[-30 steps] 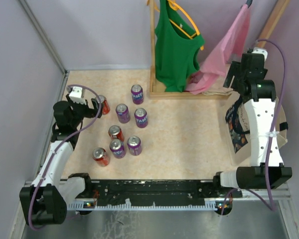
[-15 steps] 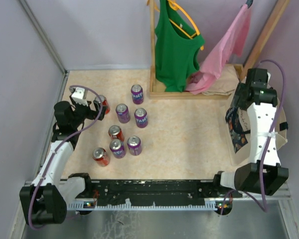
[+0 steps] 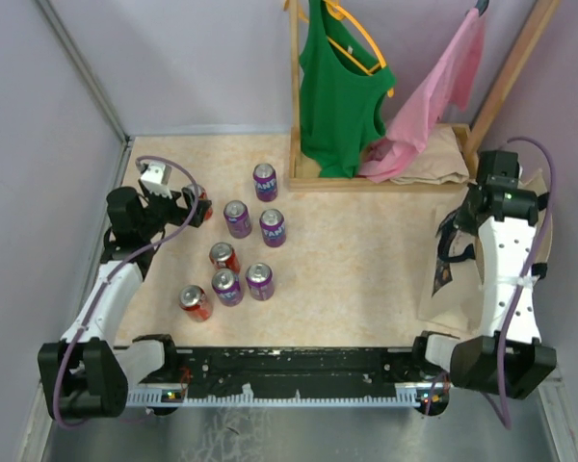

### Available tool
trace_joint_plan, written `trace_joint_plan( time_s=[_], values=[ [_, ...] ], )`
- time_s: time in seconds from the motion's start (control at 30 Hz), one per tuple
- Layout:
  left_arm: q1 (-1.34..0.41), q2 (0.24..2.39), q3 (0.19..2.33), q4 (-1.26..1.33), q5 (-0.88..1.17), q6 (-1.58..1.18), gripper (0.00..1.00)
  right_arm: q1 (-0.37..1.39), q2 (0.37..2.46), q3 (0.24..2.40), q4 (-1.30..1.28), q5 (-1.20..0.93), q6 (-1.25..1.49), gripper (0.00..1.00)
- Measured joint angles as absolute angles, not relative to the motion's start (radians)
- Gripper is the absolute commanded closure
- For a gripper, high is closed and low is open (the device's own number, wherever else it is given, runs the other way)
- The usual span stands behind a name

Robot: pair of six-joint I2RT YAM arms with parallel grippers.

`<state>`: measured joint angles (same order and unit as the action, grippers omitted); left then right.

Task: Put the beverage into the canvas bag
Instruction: Move the canvas bag to the center of the board.

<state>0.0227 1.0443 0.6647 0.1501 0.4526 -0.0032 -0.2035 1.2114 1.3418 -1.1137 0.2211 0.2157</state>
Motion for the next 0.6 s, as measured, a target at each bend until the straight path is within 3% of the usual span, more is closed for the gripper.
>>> trace_joint_plan(
  time_s=[0.27, 0.6],
  values=[
    [0.020, 1.166, 0.773, 0.181, 0.480, -0.044, 0.00, -0.070, 1.099, 1.322, -1.198, 0.240, 0.333, 1.00],
    [0.008, 1.205, 0.818, 0.202, 0.500, -0.081, 0.00, 0.234, 1.096, 1.283, -1.224, 0.311, 0.547, 1.00]
  ],
)
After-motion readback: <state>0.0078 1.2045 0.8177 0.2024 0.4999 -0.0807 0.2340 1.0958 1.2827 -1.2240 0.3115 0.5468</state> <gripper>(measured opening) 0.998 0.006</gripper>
